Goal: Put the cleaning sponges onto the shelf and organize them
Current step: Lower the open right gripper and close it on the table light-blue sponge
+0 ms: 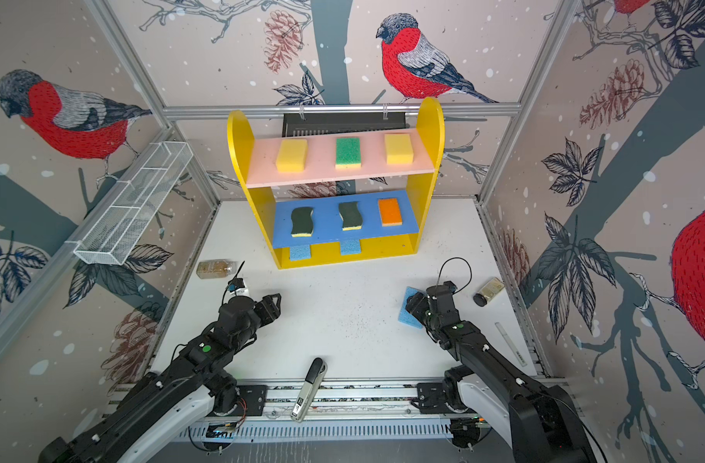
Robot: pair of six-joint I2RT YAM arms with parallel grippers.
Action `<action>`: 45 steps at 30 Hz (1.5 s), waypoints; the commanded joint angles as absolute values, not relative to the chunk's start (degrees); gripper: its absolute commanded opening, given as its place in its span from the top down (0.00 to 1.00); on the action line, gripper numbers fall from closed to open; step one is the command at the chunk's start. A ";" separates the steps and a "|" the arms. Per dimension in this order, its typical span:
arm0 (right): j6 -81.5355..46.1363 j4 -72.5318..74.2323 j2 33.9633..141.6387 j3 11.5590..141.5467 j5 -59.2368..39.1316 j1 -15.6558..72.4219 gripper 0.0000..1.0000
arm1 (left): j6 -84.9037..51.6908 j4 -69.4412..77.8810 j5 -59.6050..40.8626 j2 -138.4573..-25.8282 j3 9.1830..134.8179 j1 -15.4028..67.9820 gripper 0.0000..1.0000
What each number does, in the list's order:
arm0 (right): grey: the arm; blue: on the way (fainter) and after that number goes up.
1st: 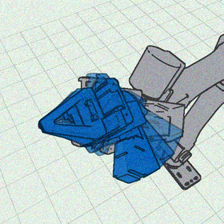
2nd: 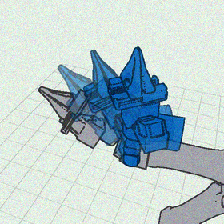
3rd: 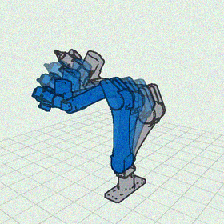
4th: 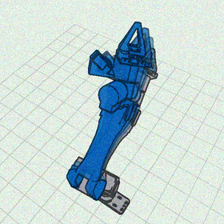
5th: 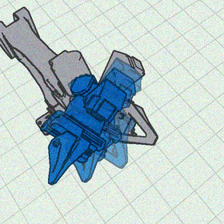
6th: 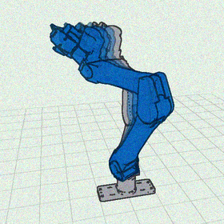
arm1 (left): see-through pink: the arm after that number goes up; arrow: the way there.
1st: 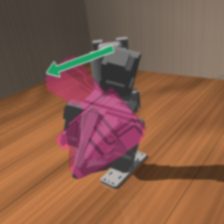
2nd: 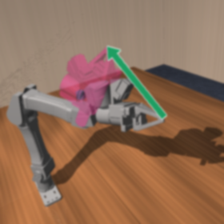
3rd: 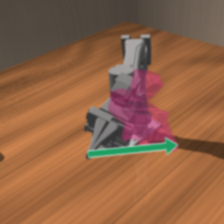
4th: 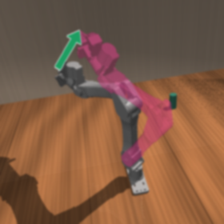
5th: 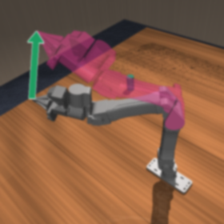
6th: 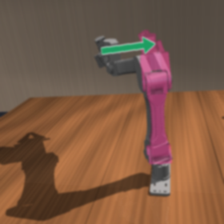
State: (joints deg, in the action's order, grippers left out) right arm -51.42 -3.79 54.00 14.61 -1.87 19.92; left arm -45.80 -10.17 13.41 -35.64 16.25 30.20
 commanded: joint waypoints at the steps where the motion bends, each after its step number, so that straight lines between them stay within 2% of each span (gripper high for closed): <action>1: -52.73 -10.25 53.34 15.65 1.03 21.40 0.21 | -46.14 -11.07 13.07 -35.59 16.85 30.30 0.31; 12: -59.05 -19.15 51.13 18.54 12.74 32.30 0.11 | -45.63 -11.33 11.87 -36.13 17.47 30.42 0.31; 22: -64.53 -22.05 52.40 20.08 19.45 42.05 0.09 | -45.60 -13.24 11.95 -33.35 17.09 30.48 0.30; 45: -64.60 -21.24 68.72 25.29 26.32 49.29 0.09 | -46.71 -16.82 12.90 -27.95 15.02 30.47 0.30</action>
